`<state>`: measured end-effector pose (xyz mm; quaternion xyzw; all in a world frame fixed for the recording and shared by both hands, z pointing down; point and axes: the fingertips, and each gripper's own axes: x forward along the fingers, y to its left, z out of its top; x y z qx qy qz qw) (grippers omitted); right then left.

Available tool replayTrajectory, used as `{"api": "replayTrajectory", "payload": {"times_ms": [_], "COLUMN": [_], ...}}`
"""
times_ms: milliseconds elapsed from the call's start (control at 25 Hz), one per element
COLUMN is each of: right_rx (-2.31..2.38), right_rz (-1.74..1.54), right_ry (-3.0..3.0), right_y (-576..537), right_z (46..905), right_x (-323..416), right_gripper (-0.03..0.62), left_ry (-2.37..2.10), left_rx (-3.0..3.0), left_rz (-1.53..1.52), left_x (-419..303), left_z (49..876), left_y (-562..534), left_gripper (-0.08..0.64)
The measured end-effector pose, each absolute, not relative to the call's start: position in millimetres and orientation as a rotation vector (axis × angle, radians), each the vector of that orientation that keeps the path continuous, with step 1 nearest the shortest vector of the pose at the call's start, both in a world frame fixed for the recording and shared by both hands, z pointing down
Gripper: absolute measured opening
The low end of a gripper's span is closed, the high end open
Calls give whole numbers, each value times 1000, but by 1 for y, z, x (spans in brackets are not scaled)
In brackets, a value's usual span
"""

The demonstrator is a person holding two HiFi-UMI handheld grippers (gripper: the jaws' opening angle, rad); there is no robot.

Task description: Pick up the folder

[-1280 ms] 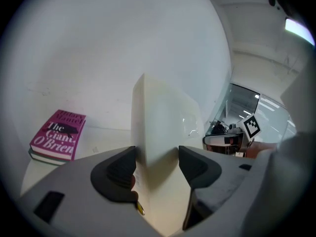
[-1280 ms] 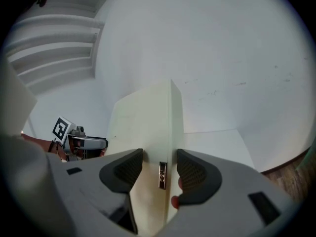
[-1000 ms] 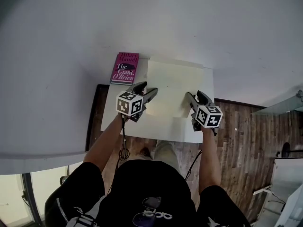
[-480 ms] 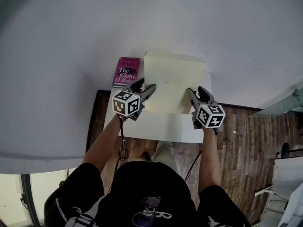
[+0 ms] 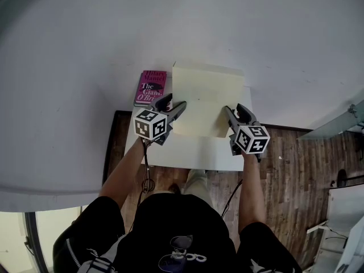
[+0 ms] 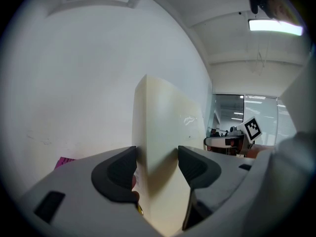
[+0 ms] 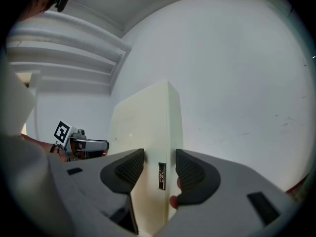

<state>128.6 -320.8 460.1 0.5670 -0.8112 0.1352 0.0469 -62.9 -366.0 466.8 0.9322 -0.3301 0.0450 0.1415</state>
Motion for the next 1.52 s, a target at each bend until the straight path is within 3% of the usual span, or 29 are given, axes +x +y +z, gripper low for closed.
{"api": "replayTrajectory", "payload": {"times_ms": [1520], "right_rx": [1729], "right_rz": [477], "right_ry": [-2442], "right_y": [-288], "right_z": [487], "right_x": [131], "right_gripper": [215], "left_ry": [-931], "left_rx": [2665], "left_rz": [171], "left_x": [-60], "left_z": [490], "left_y": [-336], "left_gripper": [281]}}
